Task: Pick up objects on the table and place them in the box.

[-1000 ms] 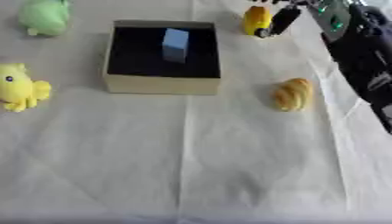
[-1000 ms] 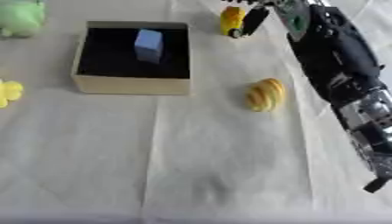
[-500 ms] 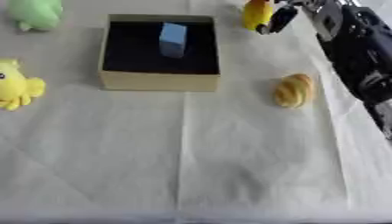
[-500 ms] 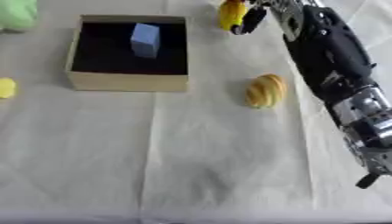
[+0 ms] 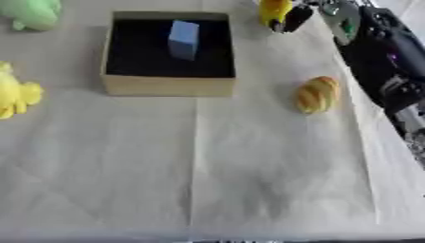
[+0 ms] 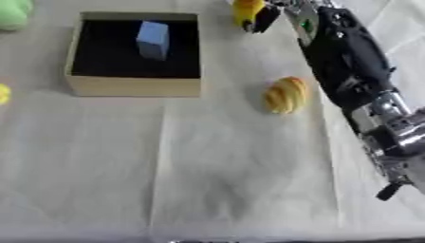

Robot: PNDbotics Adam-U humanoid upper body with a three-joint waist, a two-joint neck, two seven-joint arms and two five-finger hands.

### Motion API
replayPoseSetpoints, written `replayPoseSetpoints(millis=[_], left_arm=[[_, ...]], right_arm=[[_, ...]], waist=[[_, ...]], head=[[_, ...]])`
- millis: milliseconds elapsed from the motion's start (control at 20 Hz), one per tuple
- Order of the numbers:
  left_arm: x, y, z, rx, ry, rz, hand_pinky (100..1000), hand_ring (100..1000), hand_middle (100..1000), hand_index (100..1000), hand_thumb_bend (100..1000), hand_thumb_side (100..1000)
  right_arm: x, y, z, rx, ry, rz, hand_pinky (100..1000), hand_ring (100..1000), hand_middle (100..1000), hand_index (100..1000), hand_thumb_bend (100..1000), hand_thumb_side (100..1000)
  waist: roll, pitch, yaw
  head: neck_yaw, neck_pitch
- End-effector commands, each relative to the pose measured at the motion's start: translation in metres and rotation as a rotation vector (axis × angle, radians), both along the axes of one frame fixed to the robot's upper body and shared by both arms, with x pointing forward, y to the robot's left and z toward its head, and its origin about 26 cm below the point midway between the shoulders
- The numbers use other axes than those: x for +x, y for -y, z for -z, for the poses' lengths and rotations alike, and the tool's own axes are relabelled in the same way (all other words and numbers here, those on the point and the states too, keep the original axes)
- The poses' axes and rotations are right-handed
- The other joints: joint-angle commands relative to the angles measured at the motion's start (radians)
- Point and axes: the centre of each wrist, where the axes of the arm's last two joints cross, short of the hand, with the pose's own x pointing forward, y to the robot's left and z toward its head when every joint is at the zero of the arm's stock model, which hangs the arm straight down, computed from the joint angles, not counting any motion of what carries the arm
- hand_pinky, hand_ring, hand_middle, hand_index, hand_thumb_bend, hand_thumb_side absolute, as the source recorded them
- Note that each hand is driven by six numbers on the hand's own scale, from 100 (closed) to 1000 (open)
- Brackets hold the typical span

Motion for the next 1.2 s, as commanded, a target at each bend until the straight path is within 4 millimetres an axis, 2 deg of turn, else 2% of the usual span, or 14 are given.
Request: replayPoseSetpoints(millis=[50, 200, 350, 650, 950, 1200], left_arm=[[-0.003, -0.001, -0.019, 0.007, 0.044, 0.004, 830, 915, 900, 942, 626, 495], [-0.003, 0.001, -0.019, 0.005, 0.044, 0.007, 830, 915, 899, 942, 623, 493], [-0.003, 0.001, -0.018, 0.007, 0.042, 0.007, 830, 915, 899, 942, 621, 492], [-0.003, -0.003, -0.014, 0.009, 0.030, -0.007, 828, 915, 899, 942, 618, 492], [-0.004, -0.008, -0.009, 0.019, 0.018, -0.019, 828, 915, 900, 942, 614, 493], [-0.004, -0.011, -0.006, 0.026, 0.009, -0.027, 827, 915, 900, 942, 611, 495]], right_arm=[[-0.002, 0.003, -0.013, -0.015, 0.084, 0.014, 744, 734, 594, 725, 203, 100], [-0.002, 0.000, -0.015, -0.016, 0.155, 0.022, 731, 699, 550, 685, 190, 100], [-0.003, -0.002, -0.017, -0.016, 0.202, 0.011, 726, 686, 546, 675, 181, 100], [-0.012, -0.009, -0.043, -0.015, 0.291, -0.067, 718, 668, 536, 646, 159, 100], [-0.033, -0.022, -0.078, 0.021, 0.325, -0.201, 710, 653, 530, 640, 117, 100], [-0.064, -0.054, -0.104, 0.034, 0.287, -0.399, 715, 649, 535, 648, 110, 100]], waist=[[-0.003, -0.006, 0.000], [-0.004, -0.008, -0.003], [-0.004, -0.012, -0.006], [-0.006, -0.033, -0.034], [-0.004, -0.059, -0.066], [-0.004, -0.081, -0.084]], head=[[-0.002, 0.004], [0.002, 0.004], [0.005, 0.004], [0.020, 0.004], [0.047, 0.004], [0.070, 0.004]])
